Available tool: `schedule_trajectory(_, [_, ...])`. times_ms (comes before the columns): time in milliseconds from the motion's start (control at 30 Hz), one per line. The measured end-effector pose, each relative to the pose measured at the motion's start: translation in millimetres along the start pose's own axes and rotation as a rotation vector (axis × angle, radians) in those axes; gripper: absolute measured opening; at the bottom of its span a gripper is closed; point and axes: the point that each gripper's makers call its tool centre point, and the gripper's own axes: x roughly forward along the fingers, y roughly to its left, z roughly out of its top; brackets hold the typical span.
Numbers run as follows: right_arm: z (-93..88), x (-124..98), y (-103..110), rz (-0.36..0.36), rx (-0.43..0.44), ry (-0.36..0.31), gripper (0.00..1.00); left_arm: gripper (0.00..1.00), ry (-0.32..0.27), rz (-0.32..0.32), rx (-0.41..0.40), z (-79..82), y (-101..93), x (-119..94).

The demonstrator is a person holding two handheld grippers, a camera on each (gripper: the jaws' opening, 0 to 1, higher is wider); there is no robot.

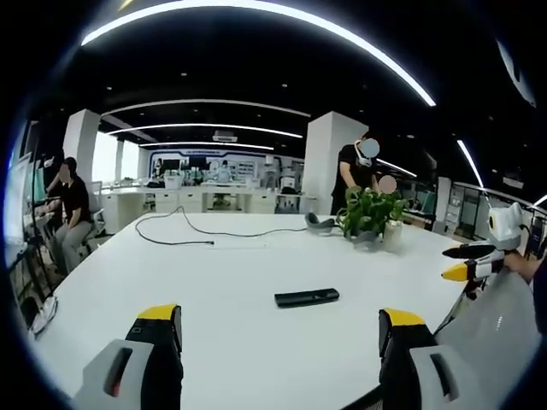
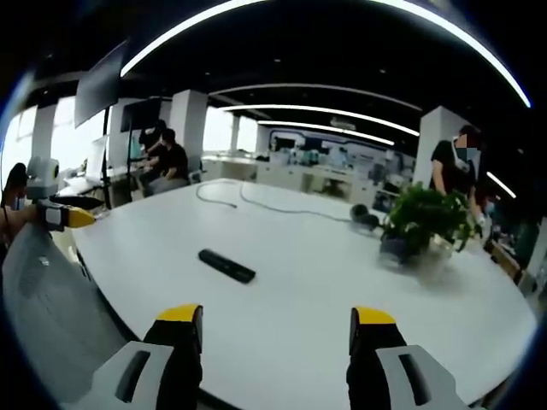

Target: Press the specified remote control buttons in sequence, fully releasing each button before pressing the next.

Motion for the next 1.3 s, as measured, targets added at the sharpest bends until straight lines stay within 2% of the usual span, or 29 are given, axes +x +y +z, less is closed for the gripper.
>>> schedule_trajectory(100, [2.4, -1, -1, 0.000, 0.012, -0.013, 0.68, 1.00, -0.004, 0.007, -0.006, 1.1, 1.4, 0])
schedule_trajectory(133, [8.1, -3, -5, -0.020, 0.011, -0.045, 0.67, 1.00, -0.003, 0.008, -0.003, 1.1, 1.4, 0])
schedule_trajectory(200, [13.2, -5, -7, -0.025, 0.015, -0.066, 0.64, 1.00, 0.000, 0.004, 0.001, 1.5, 0.6, 0])
schedule_trajectory(267, [12.7, -4, -7, -0.018, 0.024, -0.055, 0.65, 1.00, 0.003, -0.009, -0.007, 3.3, -1.4, 1])
schedule_trajectory(333, [16.4, -4, -12, -0.026, -0.038, -0.043, 0.67, 1.00, 0.018, -0.022, -0.004, 4.8, -1.6, 2])
schedule_trajectory(367, [24.0, -3, -14, -0.025, -0.071, -0.057, 0.68, 1.00, 0.047, -0.021, 0.008, 4.5, 0.7, 3])
schedule_trajectory(500, [40.8, 0, -15, 0.004, -0.086, -0.088, 0.69, 1.00, 0.029, -0.048, 0.020, 21.0, 2.2, 10])
schedule_trajectory(567, [42.4, 2, -15, 0.021, -0.086, -0.088, 0.69, 1.00, 0.065, -0.077, 0.033, 21.8, -1.1, 16])
schedule_trajectory(700, [43.1, 0, -19, 0.013, -0.034, -0.089, 0.65, 1.00, 0.209, -0.151, 0.148, 6.0, -11.7, 29])
schedule_trajectory(767, [43.8, -2, -20, 0.009, -0.016, -0.082, 0.63, 0.98, 0.240, -0.184, 0.180, 3.6, -17.2, 36])
schedule_trajectory(833, [50.2, -4, -18, 0.016, 0.025, -0.107, 0.62, 0.91, 0.256, -0.216, 0.197, 3.4, -21.2, 42])
schedule_trajectory(900, [53.6, -5, -15, 0.022, 0.041, -0.114, 0.61, 0.89, 0.304, -0.247, 0.235, -1.3, -23.9, 50])
schedule_trajectory(1000, [51.1, -2, -6, 0.033, -0.010, -0.100, 0.58, 0.88, 0.391, -0.292, 0.344, -11.9, -23.4, 65])
schedule_trajectory(1033, [45.9, 0, -5, 0.031, -0.049, -0.075, 0.56, 0.88, 0.405, -0.301, 0.361, -13.4, -23.9, 69])
schedule_trajectory(1100, [39.3, 6, -1, 0.044, -0.073, -0.046, 0.56, 0.88, 0.424, -0.336, 0.386, -15.0, -28.1, 80])
schedule_trajectory(1200, [38.3, 8, 1, 0.050, -0.086, -0.041, 0.54, 0.88, 0.451, -0.369, 0.410, -17.2, -31.5, 92])
schedule_trajectory(1300, [34.9, 7, 1, 0.055, -0.093, -0.031, 0.47, 0.88, 0.500, -0.418, 0.495, -23.8, -35.2, 105])
